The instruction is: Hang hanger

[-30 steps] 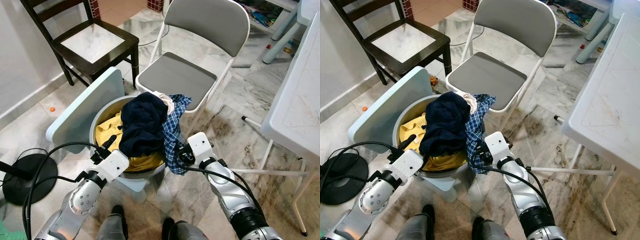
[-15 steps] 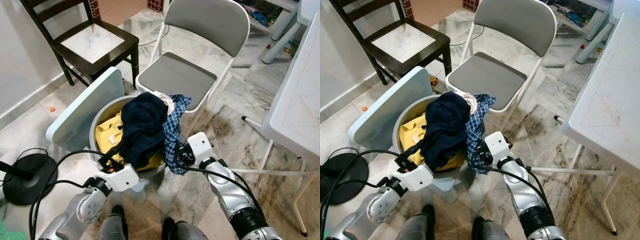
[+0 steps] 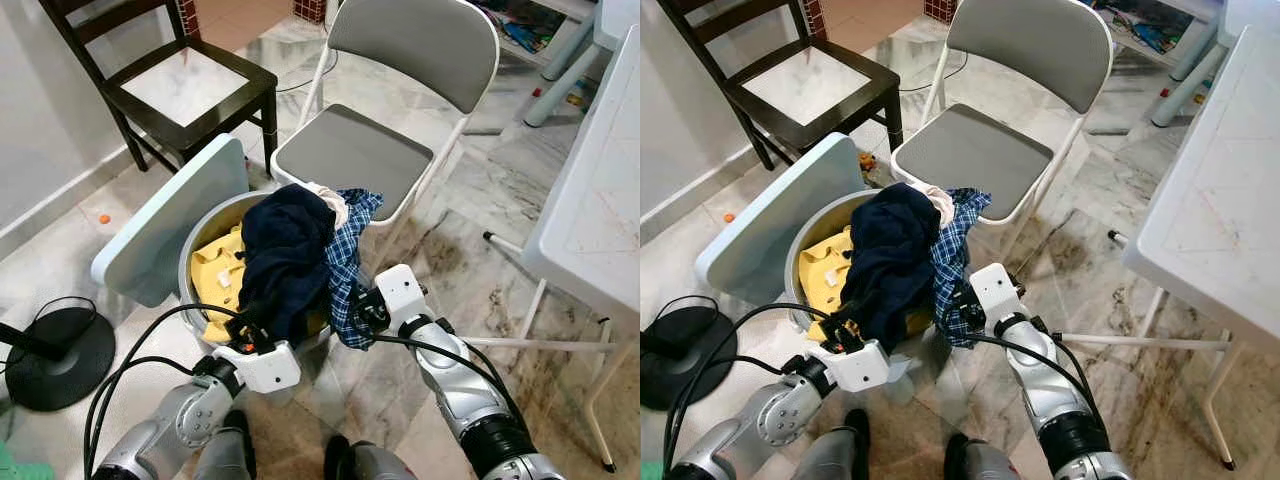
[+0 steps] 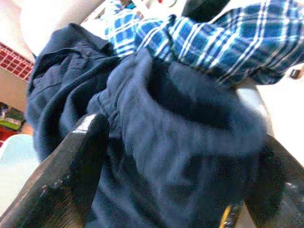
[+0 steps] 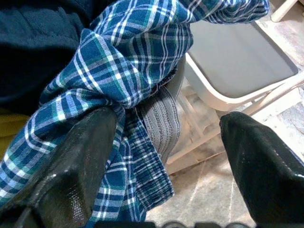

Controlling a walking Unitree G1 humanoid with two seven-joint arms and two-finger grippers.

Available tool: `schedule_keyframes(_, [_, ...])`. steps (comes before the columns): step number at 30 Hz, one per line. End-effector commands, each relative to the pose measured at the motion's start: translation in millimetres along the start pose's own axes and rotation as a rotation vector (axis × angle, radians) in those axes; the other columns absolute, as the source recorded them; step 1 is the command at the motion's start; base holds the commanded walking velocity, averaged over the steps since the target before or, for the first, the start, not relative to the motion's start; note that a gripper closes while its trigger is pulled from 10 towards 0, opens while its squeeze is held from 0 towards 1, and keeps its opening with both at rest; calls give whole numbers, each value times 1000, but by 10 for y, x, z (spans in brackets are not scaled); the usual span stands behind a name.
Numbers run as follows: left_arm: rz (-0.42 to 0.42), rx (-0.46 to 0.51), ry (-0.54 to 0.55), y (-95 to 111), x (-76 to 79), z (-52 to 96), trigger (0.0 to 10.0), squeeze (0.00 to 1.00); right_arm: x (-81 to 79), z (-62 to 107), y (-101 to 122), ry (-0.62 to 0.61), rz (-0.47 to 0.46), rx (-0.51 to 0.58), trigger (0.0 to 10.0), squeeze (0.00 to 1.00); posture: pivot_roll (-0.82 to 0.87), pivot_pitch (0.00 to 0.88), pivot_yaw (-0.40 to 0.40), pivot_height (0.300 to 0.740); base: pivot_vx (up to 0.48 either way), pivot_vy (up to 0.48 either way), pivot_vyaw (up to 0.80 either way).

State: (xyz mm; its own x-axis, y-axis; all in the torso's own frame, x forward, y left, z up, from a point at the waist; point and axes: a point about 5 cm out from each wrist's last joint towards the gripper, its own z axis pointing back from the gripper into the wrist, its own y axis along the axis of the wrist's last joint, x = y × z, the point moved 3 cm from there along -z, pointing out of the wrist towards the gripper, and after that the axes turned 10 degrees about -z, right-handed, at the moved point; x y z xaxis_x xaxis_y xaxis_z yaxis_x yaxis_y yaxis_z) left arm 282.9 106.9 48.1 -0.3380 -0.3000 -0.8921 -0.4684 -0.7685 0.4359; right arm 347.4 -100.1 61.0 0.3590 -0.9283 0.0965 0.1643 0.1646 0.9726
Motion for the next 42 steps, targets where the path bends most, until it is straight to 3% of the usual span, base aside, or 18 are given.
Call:
schedule_keyframes(1, [29, 4, -37, 14, 113, 30, 2863, 0, 17, 30, -88, -8, -9, -30, 10000, 0, 167, 278, -98, 740, 0, 0, 0])
schedule_keyframes(2, [55, -11, -23, -9, 106, 36, 0, 0, 21, 33, -90, -9, -9, -30, 10000, 0, 166, 278, -98, 740, 0, 0, 0])
schedule_keyframes(10, [110, -53, 46, -127, 35, 89, 0, 0, 39, 32, -90, -11, -5, -30, 10000, 0, 171, 271, -101, 740, 0, 0, 0])
schedule_keyframes(22, [125, -74, 62, -170, 37, 150, 0, 0, 25, 12, -67, -4, -5, -26, 10000, 0, 180, 268, -105, 740, 0, 0, 0])
schedule_keyframes(24, [175, -77, 137, -183, -98, 172, 0, 0, 24, 9, -65, -3, -5, -25, 10000, 0, 180, 266, -107, 740, 0, 0, 0])
schedule_keyframes(28, [202, -68, 177, -177, -204, 178, 0, 0, 30, 7, -63, -3, -5, -26, 10000, 0, 182, 265, -109, 740, 0, 0, 0])
schedule_keyframes(42, [292, 2, 166, -13, -299, 100, 0, 0, 46, -22, -24, -6, -7, -17, 10000, 0, 184, 252, -104, 740, 0, 0, 0])
